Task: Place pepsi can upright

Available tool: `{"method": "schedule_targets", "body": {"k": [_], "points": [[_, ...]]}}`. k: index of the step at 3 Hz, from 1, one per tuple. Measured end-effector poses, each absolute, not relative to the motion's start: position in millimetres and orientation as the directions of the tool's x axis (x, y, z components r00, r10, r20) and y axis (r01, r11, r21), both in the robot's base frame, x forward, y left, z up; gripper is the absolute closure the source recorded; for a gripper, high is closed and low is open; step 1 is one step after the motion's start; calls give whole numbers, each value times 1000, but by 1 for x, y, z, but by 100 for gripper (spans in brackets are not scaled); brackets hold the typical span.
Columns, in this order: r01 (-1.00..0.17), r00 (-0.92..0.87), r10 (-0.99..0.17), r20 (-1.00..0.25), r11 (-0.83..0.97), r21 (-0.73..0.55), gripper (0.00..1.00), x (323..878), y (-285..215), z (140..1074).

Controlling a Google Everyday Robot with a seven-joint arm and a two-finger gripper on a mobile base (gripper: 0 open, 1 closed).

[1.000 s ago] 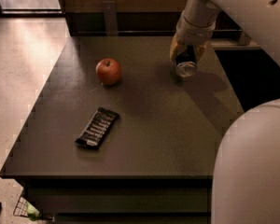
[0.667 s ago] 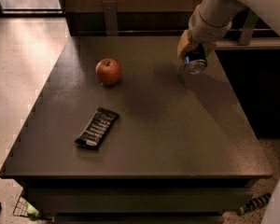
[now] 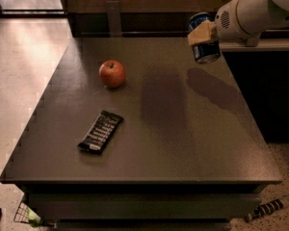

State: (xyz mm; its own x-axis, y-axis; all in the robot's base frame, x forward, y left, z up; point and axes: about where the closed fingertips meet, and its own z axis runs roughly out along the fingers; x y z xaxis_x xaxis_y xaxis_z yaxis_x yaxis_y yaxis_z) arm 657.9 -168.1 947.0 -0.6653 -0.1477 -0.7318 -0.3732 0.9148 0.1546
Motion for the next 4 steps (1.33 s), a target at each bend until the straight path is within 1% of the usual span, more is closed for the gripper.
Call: {"method": "schedule_targets", "body": {"k": [1, 2, 3, 4], "points": [[-517, -552, -102, -828, 820, 244, 100, 658, -157, 964], [-626, -463, -130, -877, 748, 220, 100, 652, -148, 967], [-743, -292, -206, -934, 664, 86, 100, 646, -139, 953], [-790, -153, -265, -952, 611, -43, 100, 646, -132, 943]]}}
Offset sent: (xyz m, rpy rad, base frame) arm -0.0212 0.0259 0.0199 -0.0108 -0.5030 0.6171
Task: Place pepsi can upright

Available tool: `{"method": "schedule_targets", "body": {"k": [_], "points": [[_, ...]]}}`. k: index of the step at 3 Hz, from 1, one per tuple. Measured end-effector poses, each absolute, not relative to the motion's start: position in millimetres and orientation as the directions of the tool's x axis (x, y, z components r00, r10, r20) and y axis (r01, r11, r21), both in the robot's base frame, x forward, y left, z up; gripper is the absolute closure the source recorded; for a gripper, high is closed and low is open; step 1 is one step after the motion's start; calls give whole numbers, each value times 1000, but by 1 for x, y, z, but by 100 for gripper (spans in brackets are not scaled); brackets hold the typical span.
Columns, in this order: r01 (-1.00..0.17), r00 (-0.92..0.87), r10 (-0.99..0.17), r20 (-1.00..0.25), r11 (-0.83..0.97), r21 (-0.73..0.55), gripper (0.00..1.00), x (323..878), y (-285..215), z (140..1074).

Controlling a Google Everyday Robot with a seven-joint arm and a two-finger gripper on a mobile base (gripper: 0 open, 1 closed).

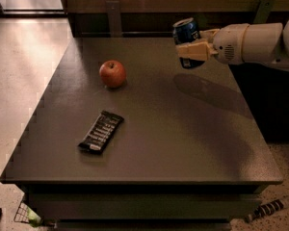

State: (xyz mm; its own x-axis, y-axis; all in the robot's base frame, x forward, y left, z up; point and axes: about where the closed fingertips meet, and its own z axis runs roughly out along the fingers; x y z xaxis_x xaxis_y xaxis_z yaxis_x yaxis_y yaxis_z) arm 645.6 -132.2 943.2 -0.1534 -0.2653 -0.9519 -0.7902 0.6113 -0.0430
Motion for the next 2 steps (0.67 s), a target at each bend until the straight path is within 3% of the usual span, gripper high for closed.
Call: {"method": "schedule_targets", "body": {"k": [2], "points": [[-846, 118, -266, -957, 477, -237, 100, 668, -119, 927]]}}
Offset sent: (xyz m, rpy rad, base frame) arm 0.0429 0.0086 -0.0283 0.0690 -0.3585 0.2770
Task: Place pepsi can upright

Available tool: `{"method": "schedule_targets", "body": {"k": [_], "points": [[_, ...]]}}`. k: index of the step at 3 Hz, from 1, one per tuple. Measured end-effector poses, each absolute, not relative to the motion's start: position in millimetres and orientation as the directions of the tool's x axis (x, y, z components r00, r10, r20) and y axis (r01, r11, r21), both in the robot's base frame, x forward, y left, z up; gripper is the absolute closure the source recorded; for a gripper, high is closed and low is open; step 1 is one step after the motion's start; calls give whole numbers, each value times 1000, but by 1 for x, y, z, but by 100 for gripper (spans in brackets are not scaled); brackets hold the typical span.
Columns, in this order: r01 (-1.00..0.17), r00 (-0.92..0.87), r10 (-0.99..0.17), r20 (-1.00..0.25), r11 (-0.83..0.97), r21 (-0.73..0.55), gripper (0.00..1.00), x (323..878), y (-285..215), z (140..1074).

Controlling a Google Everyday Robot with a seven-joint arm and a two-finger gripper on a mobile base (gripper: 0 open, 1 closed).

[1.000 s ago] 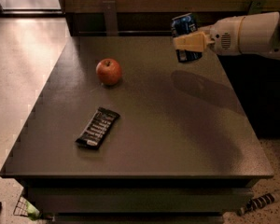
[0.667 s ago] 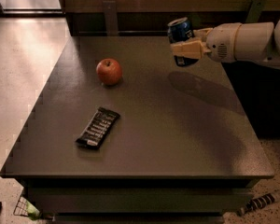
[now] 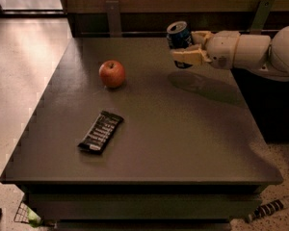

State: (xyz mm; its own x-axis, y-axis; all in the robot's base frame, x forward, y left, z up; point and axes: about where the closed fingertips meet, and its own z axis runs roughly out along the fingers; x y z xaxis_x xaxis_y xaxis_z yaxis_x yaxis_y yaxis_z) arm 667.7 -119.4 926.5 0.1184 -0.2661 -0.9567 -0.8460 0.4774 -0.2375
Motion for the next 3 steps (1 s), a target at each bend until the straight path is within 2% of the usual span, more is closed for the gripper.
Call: {"method": "schedule_targets", "body": {"k": [1, 3], "points": [[-876, 172, -182, -968, 422, -235, 100, 682, -119, 911], [-905, 110, -88, -990, 403, -136, 100, 696, -129, 875]]}}
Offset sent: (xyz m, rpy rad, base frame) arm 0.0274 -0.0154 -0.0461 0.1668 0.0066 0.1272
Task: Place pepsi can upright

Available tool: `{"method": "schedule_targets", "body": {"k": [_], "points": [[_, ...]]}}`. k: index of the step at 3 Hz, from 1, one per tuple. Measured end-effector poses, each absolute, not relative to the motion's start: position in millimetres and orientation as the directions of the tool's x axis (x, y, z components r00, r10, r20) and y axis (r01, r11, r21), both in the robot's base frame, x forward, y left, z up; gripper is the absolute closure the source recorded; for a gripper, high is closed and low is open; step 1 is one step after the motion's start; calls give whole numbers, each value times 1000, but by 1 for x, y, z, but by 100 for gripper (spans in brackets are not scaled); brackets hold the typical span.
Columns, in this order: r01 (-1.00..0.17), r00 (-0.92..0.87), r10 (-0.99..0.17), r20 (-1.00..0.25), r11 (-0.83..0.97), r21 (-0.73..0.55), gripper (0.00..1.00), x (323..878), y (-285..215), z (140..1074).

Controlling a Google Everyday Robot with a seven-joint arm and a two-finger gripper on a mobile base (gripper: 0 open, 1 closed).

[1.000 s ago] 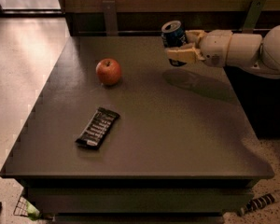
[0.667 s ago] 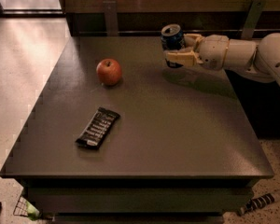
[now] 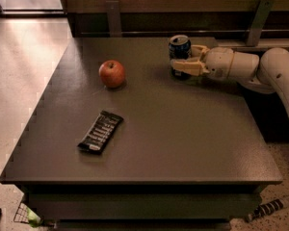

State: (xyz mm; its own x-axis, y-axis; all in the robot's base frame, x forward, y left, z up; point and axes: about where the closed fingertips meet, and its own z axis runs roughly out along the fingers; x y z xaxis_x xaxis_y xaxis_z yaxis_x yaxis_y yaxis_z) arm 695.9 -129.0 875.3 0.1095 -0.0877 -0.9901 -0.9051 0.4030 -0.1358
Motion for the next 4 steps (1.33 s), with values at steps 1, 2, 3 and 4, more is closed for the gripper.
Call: {"method": "schedule_targets", "body": {"k": [1, 2, 3, 4], "points": [[-912, 59, -37, -998, 404, -69, 100, 702, -132, 853], [-912, 59, -37, -998, 404, -69, 100, 702, -132, 856], [-912, 59, -37, -998, 403, -69, 83, 702, -132, 857], [-912, 59, -37, -998, 403, -69, 59, 702, -132, 857]]}}
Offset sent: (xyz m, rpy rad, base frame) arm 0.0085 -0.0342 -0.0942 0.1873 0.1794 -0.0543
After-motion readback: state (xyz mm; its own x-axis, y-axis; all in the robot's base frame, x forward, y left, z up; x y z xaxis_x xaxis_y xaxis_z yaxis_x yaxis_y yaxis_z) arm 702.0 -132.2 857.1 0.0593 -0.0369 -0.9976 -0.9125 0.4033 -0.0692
